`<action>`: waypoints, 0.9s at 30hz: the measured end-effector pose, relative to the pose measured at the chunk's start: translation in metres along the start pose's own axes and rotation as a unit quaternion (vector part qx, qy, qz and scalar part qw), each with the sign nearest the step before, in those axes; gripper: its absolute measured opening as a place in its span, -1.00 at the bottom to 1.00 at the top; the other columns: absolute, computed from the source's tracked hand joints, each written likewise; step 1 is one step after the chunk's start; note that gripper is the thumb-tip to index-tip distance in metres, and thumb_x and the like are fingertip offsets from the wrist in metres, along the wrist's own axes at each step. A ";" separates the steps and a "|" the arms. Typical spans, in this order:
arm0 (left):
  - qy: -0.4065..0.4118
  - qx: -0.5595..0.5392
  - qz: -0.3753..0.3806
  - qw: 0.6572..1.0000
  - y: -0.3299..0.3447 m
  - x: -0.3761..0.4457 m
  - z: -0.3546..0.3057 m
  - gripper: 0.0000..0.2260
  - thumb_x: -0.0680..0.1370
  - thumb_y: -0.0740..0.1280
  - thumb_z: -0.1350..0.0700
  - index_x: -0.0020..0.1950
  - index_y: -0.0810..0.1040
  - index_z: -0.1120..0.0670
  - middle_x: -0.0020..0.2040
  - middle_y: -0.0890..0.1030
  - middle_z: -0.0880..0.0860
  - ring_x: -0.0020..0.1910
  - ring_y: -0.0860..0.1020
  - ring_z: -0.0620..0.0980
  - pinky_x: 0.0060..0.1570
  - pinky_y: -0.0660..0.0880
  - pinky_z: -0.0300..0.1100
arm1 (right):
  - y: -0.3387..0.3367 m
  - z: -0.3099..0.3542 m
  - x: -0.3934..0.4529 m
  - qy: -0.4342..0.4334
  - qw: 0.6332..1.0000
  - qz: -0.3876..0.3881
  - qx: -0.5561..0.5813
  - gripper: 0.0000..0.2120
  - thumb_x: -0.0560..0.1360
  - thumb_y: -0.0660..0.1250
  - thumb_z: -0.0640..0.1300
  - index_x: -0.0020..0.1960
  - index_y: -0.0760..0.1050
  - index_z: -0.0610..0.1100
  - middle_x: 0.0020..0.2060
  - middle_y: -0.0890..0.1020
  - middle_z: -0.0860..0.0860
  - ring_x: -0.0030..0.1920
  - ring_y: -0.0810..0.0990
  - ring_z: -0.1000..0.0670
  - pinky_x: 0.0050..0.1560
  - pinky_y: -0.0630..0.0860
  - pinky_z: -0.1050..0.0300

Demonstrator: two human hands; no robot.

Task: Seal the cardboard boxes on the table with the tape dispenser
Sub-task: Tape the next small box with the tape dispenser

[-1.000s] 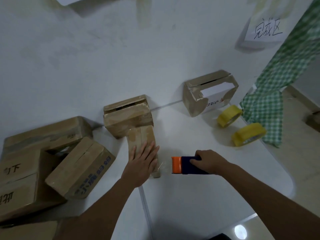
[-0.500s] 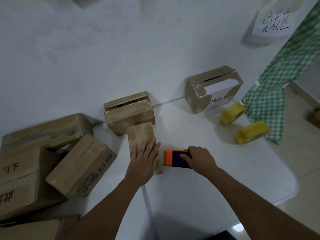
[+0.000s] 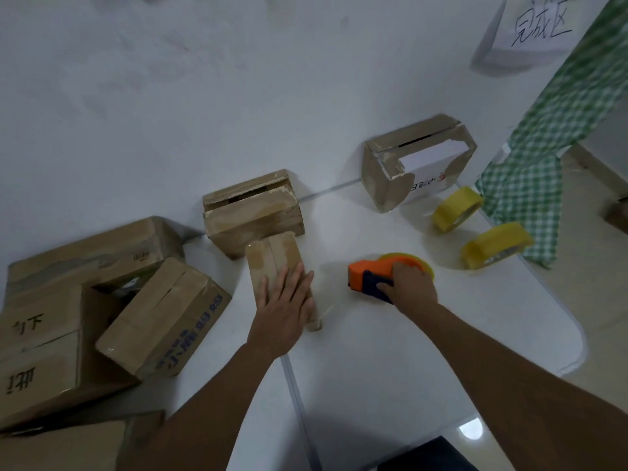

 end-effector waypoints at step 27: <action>0.098 -0.230 0.038 0.968 -0.001 -0.025 0.016 -0.60 0.67 0.10 -0.15 0.49 0.28 -0.09 0.62 0.01 -0.14 0.58 -0.17 -0.20 0.55 -0.22 0.07 | 0.042 0.059 -0.086 0.010 0.824 0.046 0.565 -0.90 0.54 0.37 -0.15 -0.10 0.57 -0.19 -0.29 0.66 -0.03 -0.31 0.59 0.21 -0.26 0.47 0.38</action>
Point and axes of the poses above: each hand's wrist, its own x-axis towards the middle knuckle, its own y-axis out of the palm, z = x × y, the point moved 4 cm from there along x, towards the middle knuckle
